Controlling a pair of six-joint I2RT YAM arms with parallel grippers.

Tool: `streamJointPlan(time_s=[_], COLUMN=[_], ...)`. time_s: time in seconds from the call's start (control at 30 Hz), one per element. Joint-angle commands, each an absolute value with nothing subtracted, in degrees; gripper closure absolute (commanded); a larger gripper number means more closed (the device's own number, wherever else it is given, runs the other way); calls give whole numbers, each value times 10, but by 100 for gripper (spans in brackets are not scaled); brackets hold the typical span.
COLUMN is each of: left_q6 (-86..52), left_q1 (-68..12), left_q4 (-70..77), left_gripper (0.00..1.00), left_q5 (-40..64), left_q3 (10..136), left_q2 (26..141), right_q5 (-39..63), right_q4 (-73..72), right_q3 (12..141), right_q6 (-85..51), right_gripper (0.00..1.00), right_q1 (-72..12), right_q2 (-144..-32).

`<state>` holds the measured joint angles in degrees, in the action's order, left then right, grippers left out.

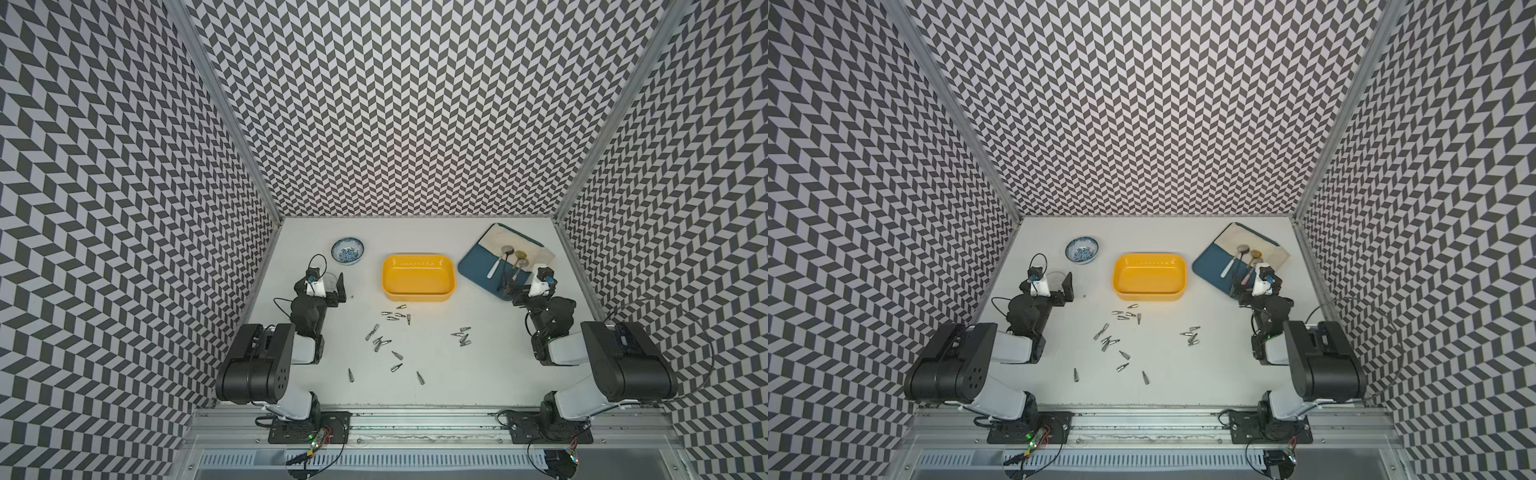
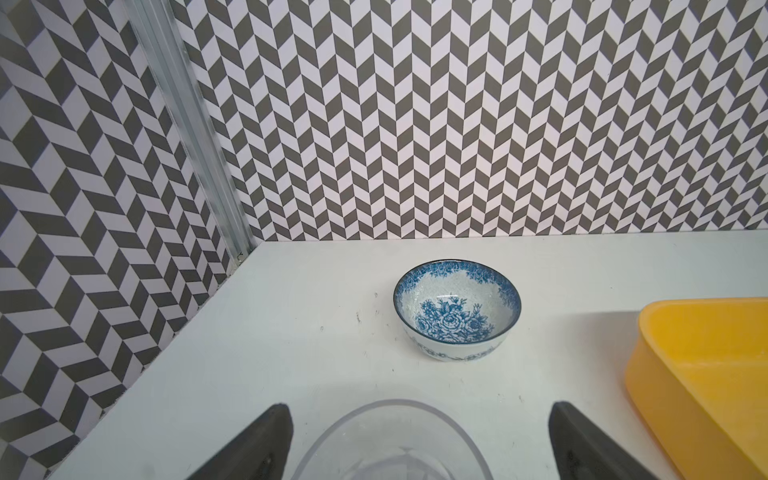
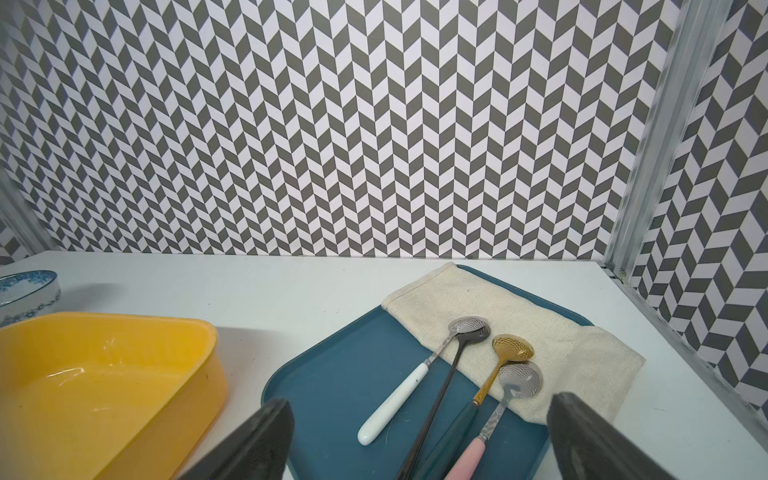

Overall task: Put the bit on the desktop into the storage box
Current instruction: Pick up the screwdriver bit from the center of the board.

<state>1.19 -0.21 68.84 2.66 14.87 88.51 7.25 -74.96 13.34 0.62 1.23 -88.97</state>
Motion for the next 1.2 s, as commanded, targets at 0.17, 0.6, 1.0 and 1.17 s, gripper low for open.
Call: streamJointPlan(time_s=[0.17, 0.6, 1.0, 1.17], left_q6=[6, 7, 10, 0], left_q1=[1, 2, -13, -26], left_q4=[690, 690, 687, 663], left_gripper=[0, 0, 0, 0], left_q5=[31, 32, -7, -71], left_q3=[156, 156, 157, 168], left_q2=[887, 887, 886, 868], right_q5=[67, 67, 64, 22], right_q4=[-769, -768, -762, -739], right_q3=[135, 135, 139, 148], right_q6=[7, 7, 8, 6], right_gripper=[1, 1, 1, 1], right_q1=[8, 8, 7, -5], right_q2=[-895, -895, -896, -889])
